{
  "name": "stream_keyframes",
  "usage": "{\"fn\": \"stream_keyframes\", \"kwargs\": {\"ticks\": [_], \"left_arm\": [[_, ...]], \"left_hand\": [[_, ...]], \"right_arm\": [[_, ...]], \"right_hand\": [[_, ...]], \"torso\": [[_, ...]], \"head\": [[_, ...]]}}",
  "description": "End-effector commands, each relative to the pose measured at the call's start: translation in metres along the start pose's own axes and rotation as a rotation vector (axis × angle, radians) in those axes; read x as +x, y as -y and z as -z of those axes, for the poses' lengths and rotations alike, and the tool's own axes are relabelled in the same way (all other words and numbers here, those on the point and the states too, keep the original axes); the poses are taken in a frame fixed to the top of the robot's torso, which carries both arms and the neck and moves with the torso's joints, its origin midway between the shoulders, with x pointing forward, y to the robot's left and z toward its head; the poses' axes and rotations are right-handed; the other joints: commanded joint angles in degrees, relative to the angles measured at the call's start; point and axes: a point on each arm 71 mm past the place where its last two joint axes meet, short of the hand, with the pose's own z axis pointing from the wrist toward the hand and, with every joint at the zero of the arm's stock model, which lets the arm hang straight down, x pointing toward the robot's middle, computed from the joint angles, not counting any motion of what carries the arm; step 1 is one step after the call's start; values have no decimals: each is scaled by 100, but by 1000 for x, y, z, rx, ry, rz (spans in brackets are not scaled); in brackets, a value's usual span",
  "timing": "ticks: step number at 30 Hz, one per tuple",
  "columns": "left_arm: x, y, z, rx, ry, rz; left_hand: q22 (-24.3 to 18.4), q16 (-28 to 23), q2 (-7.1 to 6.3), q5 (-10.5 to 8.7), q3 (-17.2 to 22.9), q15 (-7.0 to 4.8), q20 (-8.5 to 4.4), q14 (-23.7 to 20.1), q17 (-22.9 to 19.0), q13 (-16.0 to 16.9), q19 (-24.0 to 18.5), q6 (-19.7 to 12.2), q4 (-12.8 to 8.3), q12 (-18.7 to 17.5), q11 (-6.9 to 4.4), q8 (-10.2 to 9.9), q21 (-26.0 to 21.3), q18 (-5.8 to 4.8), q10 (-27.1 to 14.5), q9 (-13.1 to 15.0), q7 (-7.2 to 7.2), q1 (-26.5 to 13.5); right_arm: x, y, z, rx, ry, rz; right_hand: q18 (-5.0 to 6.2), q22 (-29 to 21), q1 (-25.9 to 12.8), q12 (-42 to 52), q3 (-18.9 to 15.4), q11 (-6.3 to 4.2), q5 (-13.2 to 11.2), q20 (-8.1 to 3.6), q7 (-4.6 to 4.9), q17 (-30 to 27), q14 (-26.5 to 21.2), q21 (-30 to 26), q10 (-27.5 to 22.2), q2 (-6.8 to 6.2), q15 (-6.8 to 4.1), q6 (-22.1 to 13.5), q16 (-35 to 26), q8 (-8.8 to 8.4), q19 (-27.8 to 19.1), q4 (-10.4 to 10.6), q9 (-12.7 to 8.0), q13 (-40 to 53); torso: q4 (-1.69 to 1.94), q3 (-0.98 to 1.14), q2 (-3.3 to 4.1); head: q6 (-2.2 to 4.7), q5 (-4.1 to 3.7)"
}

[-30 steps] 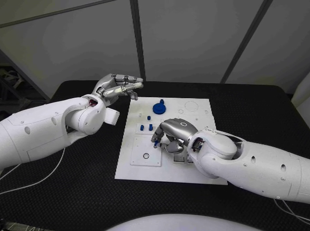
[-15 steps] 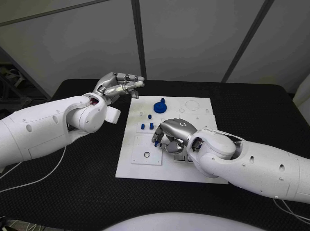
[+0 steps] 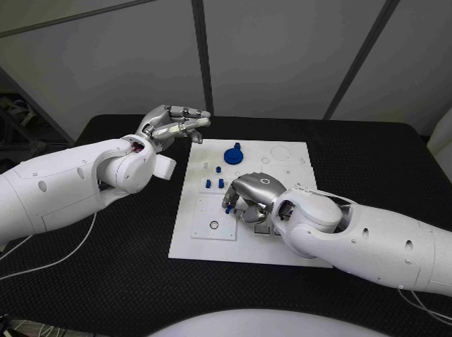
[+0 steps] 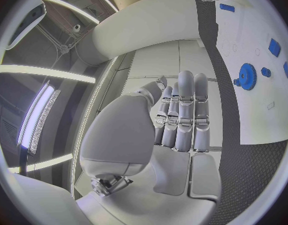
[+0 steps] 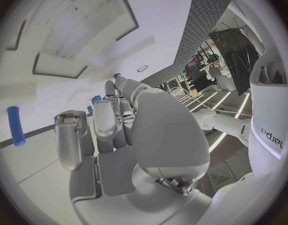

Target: Assemble the parts on the task board

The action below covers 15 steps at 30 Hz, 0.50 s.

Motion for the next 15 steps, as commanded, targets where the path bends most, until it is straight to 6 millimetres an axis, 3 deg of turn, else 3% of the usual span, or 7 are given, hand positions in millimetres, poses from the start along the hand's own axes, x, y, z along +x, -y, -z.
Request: {"fn": "stream_keyframes", "kwargs": {"ticks": [1,8,15], "left_arm": [[1,1,-1,3,-11,8],[1,0,-1,-2,-16,10],[2,0,-1,-8,-24,13]], "left_hand": [[-5,-30,22,-27,-26,14,-3,-24,-5,6,-10,20,-6,4,7,-16,-32,-71,-2,9,-9,-44],[-5,-30,22,-27,-26,14,-3,-24,-5,6,-10,20,-6,4,7,-16,-32,-71,-2,9,-9,-44],[-9,-35,25,-27,-31,15,-2,-24,-8,6,-8,17,-8,2,8,-19,-39,-72,-4,9,-9,-46]], "right_arm": [[6,-2,1,-6,-38,28],[8,-5,-1,-11,-37,28],[7,-2,-1,18,-16,32]], "right_hand": [[-23,1456,-78,-14,32,8,20,-24,-5,-15,72,-24,17,1,-40,36,-24,22,565,-4,6,-8],[-15,1434,-241,-20,30,14,-17,-20,-7,-56,61,-52,-14,-76,-35,6,-32,5,549,3,19,-24],[62,1217,-615,-23,11,122,-150,51,106,-318,-14,-328,-286,-389,58,-466,-193,-27,389,153,-79,-87]], "torso": [[0,0,2],[-2,-2,-1],[3,-2,-5]], "head": [[-8,8],[-15,14],[-31,16]]}}
